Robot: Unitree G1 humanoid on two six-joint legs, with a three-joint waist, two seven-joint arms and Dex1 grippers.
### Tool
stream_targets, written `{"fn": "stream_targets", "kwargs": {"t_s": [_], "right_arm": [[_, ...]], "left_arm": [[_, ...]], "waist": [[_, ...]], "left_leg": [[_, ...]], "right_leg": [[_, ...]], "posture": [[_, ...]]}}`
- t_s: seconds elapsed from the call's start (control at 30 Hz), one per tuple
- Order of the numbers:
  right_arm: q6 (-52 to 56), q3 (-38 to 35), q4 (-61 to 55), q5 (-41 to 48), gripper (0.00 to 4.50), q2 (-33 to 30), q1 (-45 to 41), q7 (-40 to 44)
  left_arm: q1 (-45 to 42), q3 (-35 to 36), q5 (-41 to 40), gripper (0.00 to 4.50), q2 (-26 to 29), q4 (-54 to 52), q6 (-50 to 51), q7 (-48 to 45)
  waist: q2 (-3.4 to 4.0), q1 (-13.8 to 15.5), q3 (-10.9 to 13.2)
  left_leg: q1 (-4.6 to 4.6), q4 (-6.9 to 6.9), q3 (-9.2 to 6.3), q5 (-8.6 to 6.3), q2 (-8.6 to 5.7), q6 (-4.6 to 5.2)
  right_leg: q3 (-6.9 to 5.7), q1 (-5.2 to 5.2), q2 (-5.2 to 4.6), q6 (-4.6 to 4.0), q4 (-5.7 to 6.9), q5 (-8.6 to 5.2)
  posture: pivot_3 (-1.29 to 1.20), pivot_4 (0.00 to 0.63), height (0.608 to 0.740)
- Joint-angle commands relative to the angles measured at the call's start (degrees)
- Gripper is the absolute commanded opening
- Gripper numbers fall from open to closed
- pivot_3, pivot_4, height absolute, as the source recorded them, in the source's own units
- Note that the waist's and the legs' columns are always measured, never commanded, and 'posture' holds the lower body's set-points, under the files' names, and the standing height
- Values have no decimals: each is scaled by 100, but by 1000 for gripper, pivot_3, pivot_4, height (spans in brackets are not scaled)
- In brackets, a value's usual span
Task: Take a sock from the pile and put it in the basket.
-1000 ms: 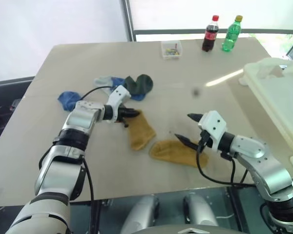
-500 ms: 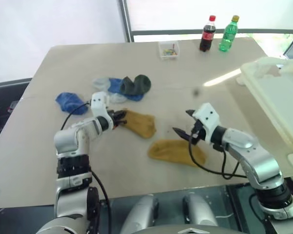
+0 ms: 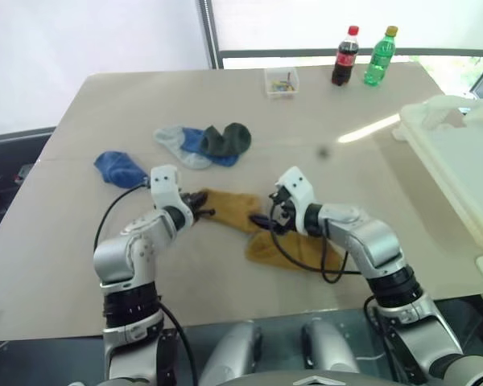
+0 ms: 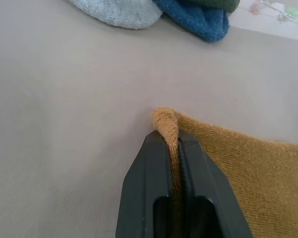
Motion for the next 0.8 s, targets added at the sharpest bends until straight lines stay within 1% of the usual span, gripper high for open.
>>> {"fn": "stream_targets", "kwargs": {"t_s": [0.03, 0.1, 0.13, 0.17, 0.2, 0.27, 0.33, 0.43, 0.5, 0.6, 0.67, 0.73, 0.8], "right_arm": [[-70, 42, 283, -35, 3368, 123, -180, -25], [-165, 126, 449, -95, 2468, 130, -217, 35], [-221, 150, 524, -122, 1858, 149, -242, 47], [-267, 156, 575, -135, 1463, 166, -261, 48], [-310, 154, 614, -148, 910, 180, -279, 43], [-373, 94, 617, -148, 21, 175, -319, 40], [-395, -37, 552, -93, 21, 146, -341, 53], [69, -645, 225, 560, 21, 237, -320, 165], [480, -1005, -89, 984, 21, 152, -279, 255], [1078, -1454, -742, 1478, 21, -297, -140, 381], [1479, -1710, -1360, 1813, 21, -792, 77, 518], [1837, -1918, -1972, 2147, 21, -1300, 346, 602], [2191, -2205, -2643, 2498, 21, -1844, 729, 665]], "left_arm": [[85, -103, -54, 0, 58, -241, -59, 20], [103, -120, -66, 0, 71, -278, -92, 9], [111, -142, -58, 0, 91, -286, -127, -5], [126, -170, -52, 0, 113, -300, -168, -24], [139, -194, -50, 0, 135, -308, -209, -44], [178, -182, -135, 0, 147, -352, -258, -115], [236, -141, -294, 0, 187, -392, -324, -302], [408, -81, -902, 0, 528, -543, -278, -1169], [458, 48, -1414, 0, 775, -591, 30, -1610], [494, 47, -2180, 0, 1222, -752, 582, -2243], [494, -40, -2628, 0, 1499, -845, 903, -2618], [497, -259, -2766, 0, 1713, -875, 959, -2797], [415, -470, -2885, 0, 1758, -857, 1068, -2809]], "waist": [[0, -2, 0], [1, -2, 0], [0, -3, -1], [0, -4, -1], [1, -5, -1], [1, -8, 0], [1, -9, 0], [2, -17, 1], [2, -15, 1], [3, -8, 2], [4, 25, 3], [5, 36, 4], [6, 26, 4]], "left_leg": [[0, -1, -1, 0, 0, 0], [0, -1, 0, 0, 0, 0], [0, -1, 0, 0, -1, 0], [0, -1, 0, 0, -1, 0], [0, -1, 0, 0, -1, 0], [0, -2, 0, 0, -1, 0], [0, -2, 0, 0, -1, 0], [-3, -2, 0, 0, -1, -1], [-6, -5, -2, 0, 0, 0], [-5, -6, -6, -1, 0, 0], [-12, -6, -10, -1, -1, 0], [-13, -8, -14, -2, -6, 3], [-12, -11, -11, -3, -7, 3]], "right_leg": [[0, 0, 0, 0, 0, 0], [0, 0, 1, 0, -1, 0], [1, 0, 2, 0, -1, 0], [0, 0, 2, 0, -1, 0], [0, 0, 2, 0, -1, 0], [0, -1, 1, 0, -1, 0], [0, -1, 1, 0, -1, 0], [0, -1, 1, 0, -2, 0], [0, -2, 0, -1, -2, 0], [-4, -1, 1, -1, -8, 0], [-8, -2, 0, -1, -10, 0], [-14, 0, 0, -2, -19, -1], [-7, 1, -15, -2, -21, -1]], "posture": [[0, 150, 740], [0, 150, 740], [0, 150, 740], [0, 150, 740], [0, 150, 740], [0, 150, 740], [0, 150, 740], [0, 150, 740], [0, 150, 740], [0, 150, 740], [0, 150, 740], [0, 150, 740], [0, 150, 740]]}}
